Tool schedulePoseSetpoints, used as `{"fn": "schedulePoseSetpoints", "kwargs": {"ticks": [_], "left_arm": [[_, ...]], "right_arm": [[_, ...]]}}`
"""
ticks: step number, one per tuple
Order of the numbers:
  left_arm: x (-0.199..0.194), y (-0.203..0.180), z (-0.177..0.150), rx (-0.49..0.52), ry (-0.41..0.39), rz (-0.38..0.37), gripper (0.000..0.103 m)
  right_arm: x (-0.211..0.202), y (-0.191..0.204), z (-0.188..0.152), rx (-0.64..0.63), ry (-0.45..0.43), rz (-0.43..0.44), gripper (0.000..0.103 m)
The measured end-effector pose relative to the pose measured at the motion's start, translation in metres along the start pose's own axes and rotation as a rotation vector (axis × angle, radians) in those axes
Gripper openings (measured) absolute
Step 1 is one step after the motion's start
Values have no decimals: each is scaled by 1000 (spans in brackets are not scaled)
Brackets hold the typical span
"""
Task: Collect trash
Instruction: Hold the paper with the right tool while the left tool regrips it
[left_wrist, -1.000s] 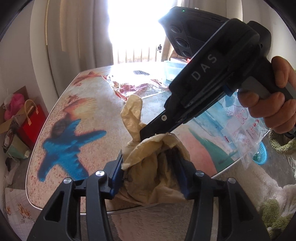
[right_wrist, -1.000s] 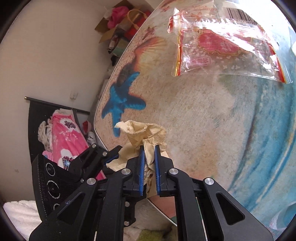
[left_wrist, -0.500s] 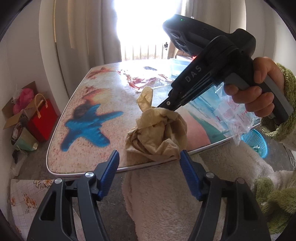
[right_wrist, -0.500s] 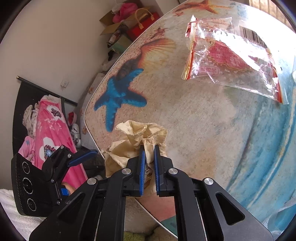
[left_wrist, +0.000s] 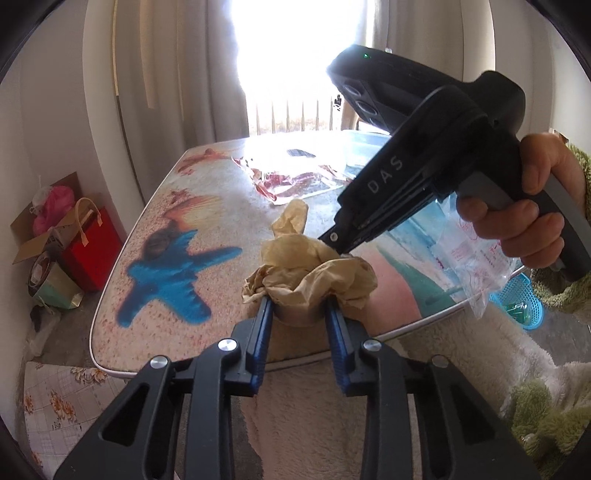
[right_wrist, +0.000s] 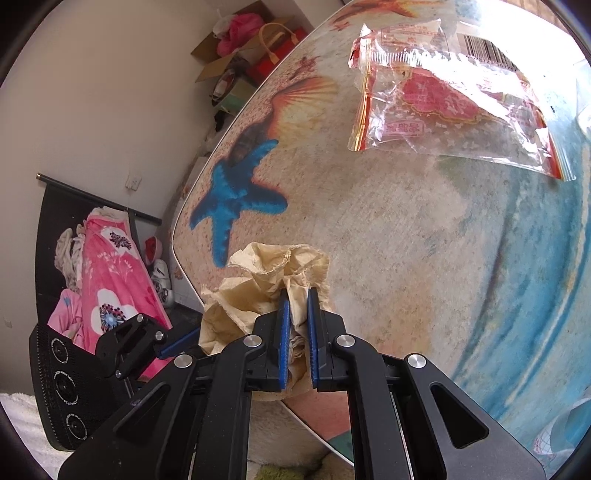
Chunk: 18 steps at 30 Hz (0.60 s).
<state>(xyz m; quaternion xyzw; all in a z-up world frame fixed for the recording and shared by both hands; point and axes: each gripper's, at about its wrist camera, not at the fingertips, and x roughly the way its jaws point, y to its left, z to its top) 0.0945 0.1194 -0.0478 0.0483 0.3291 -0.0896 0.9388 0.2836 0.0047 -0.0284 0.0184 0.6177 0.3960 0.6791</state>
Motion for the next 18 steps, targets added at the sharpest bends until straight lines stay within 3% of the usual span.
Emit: {"fn": "schedulePoseSetpoints", "kwargs": {"ticks": [9,18], "left_arm": [[14,-2,20,36,-41,-32,30],[17,-9,25,150,-41,-47,36]], "right_arm": [[3,1,0,-2,12,6,7],[3,-11,2,44,80,88,7]]}}
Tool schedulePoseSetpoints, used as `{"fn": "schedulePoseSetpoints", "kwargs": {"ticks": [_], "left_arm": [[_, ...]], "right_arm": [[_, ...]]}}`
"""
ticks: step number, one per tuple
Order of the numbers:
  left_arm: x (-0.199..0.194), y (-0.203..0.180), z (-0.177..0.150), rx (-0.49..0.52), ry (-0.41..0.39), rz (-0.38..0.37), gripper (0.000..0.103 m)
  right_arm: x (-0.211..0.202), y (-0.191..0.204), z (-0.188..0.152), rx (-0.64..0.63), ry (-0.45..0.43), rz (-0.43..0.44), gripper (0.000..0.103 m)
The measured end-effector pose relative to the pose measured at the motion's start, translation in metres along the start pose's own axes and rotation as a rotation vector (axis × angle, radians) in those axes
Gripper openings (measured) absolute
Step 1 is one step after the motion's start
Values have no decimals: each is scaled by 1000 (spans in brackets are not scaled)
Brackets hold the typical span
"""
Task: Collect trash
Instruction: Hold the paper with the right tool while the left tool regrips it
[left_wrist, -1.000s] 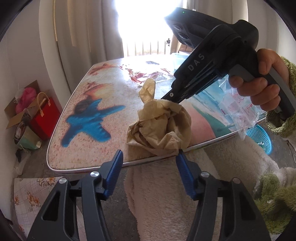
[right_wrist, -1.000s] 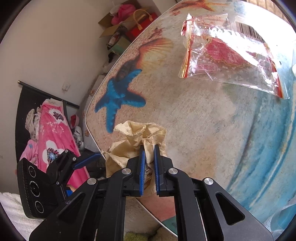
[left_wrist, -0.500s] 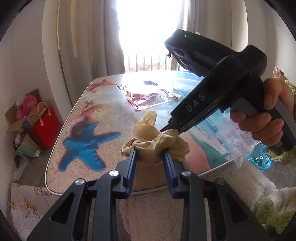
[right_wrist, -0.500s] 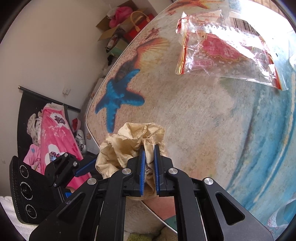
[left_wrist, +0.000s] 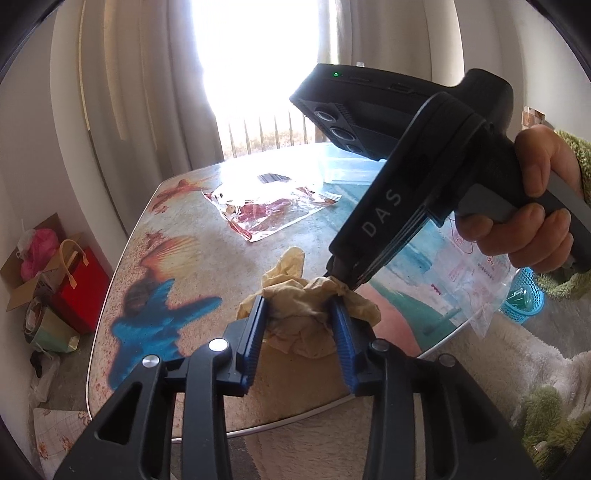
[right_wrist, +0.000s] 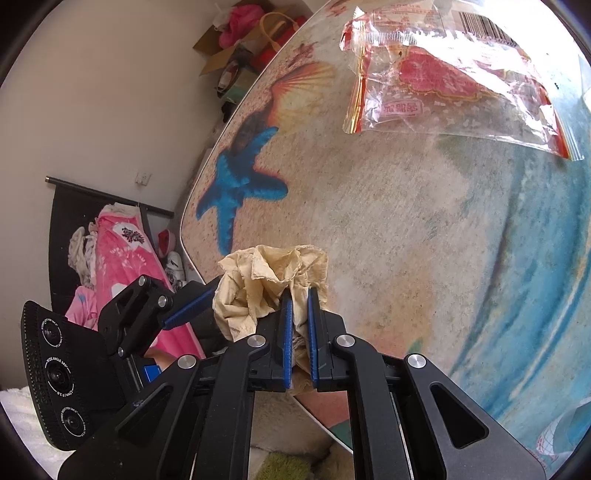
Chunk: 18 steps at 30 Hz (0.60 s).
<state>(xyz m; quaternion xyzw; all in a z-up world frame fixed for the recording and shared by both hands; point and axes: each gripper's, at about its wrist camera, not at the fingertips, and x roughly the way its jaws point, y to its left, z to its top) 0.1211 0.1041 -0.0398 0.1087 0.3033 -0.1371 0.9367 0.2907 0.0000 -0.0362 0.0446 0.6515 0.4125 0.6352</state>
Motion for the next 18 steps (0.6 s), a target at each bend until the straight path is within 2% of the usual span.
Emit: {"fn": "schedulePoseSetpoints", "kwargs": {"ticks": [8,18], "left_arm": [[-1,-13,4,87,17,-22,50],[13,-23,8,124,49,-16,50]], "right_arm": [[2,-12,5,61,63,79,6],[-1,-12,5,60,76,82,6]]}}
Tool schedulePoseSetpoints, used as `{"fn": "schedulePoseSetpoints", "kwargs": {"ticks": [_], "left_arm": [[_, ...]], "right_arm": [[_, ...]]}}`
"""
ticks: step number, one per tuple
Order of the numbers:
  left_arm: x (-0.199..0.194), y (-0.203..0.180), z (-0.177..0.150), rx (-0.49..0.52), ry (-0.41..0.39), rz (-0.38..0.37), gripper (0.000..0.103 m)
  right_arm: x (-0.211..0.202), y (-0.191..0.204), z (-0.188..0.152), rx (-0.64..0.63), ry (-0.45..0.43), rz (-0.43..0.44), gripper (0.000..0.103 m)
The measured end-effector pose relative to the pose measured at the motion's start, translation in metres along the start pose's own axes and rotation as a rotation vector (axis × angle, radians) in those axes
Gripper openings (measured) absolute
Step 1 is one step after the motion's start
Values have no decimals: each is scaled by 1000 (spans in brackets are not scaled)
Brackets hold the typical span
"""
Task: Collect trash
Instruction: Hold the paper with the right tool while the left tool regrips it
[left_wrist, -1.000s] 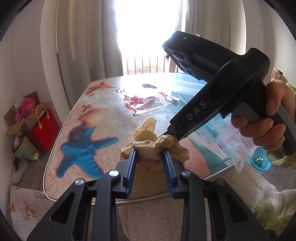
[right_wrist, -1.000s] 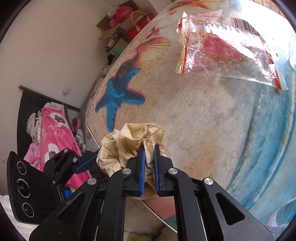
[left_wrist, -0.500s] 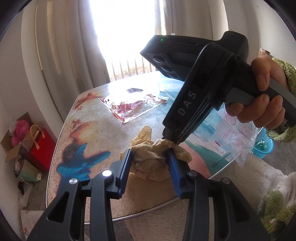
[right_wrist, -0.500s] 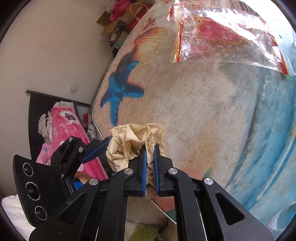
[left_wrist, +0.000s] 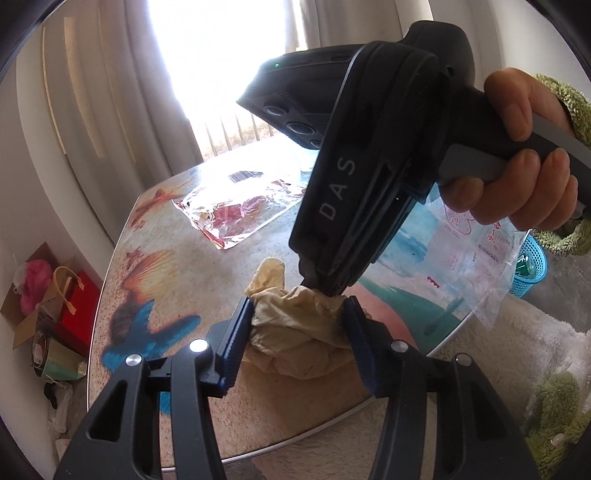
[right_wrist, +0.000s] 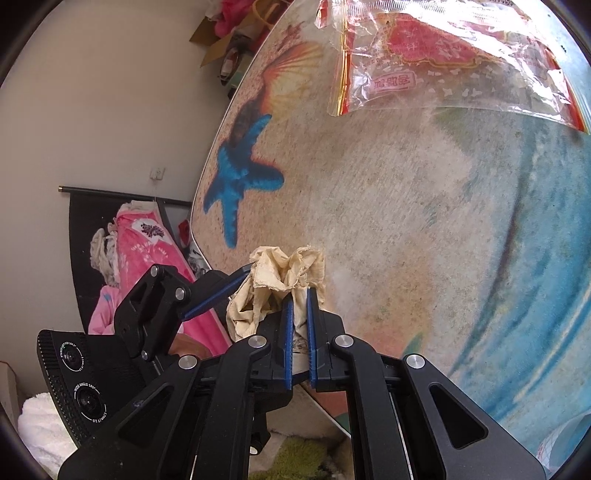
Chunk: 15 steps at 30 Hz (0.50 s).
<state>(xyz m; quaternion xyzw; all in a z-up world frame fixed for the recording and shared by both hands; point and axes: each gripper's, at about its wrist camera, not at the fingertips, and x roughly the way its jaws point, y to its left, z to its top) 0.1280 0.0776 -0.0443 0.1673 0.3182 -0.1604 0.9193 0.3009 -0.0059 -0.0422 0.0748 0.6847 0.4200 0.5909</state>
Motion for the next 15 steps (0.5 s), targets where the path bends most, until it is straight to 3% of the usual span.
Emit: {"fn": "schedulePoseSetpoints", "kwargs": {"ticks": [9,11,15], "left_arm": [[4,-10,-1,43,28,16,43],[5,-10,-1,44,35,18,43],[10,-7,1,35,47,17,43]], "right_arm": [[-5,-1,-3,-2,-5,-25,9],[-14,-2,-6,-2,-25,-48,21],[-51,-2,-18,-3,-135,-64,32]]}}
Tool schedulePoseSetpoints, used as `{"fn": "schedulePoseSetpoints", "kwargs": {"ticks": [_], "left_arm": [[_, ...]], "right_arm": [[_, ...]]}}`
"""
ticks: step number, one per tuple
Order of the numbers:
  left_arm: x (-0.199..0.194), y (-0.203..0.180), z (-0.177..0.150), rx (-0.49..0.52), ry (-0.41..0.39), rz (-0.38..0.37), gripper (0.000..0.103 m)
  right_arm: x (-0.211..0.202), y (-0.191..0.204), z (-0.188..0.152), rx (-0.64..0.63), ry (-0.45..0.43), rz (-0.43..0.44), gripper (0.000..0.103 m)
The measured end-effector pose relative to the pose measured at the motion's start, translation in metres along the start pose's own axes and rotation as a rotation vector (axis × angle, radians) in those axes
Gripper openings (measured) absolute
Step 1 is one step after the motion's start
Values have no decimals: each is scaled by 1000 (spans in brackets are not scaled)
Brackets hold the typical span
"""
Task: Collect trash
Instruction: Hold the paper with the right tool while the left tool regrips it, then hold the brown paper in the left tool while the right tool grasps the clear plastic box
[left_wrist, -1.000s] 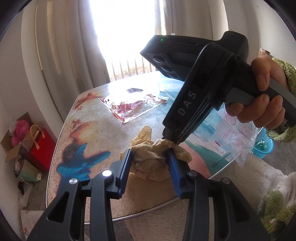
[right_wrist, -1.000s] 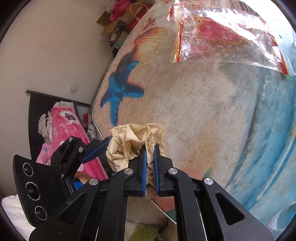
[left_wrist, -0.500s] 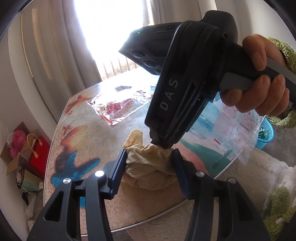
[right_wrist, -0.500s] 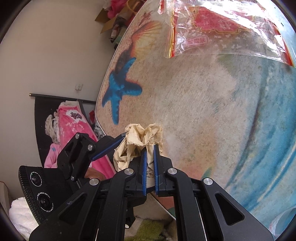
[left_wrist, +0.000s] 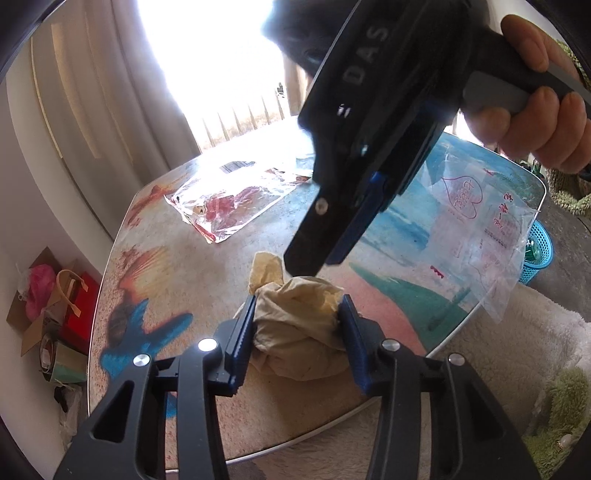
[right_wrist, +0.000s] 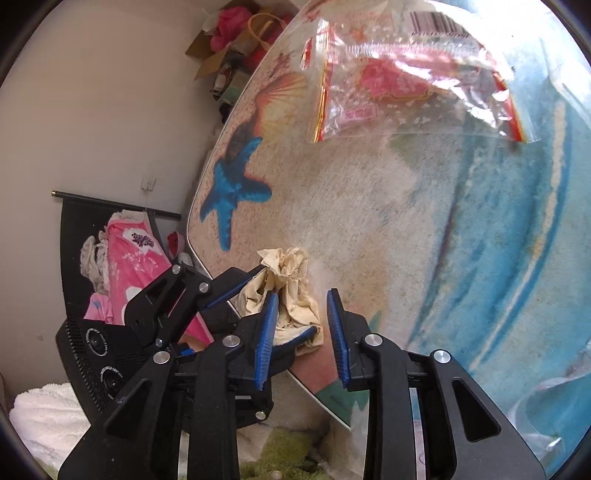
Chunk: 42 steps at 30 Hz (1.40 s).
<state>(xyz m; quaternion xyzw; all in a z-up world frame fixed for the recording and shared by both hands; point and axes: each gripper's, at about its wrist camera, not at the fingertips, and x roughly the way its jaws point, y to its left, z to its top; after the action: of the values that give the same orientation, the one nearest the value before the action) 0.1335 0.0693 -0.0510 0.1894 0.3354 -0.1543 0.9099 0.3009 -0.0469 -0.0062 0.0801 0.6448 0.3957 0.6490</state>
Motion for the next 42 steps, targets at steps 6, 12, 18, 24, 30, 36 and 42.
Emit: {"fn": "schedulePoseSetpoints", "kwargs": {"ticks": [6,12,18,24,30,36,42], "left_arm": [[3,2,-1,-34,9,3,43],[4,4,-2,-62,8,4,41],[3,3,-1,-75,14,25,34],[3,4,1,-84,19,41,27],[5,12,5,-156,22,49,25],[5,22,10,-217,17,44,22],[5,27,14,-230,15,44,22]], "right_arm": [[-91,-5,-38,14,-314,-92,52],[-130,-28,-89,120,-474,-245,68],[-125,-55,-127,239,-489,-297,69],[-142,-66,-116,237,-561,-348,73],[-160,-114,-70,358,-622,-282,74],[-150,-172,-25,531,-595,-187,64],[-129,-200,-11,620,-555,-193,38]]}}
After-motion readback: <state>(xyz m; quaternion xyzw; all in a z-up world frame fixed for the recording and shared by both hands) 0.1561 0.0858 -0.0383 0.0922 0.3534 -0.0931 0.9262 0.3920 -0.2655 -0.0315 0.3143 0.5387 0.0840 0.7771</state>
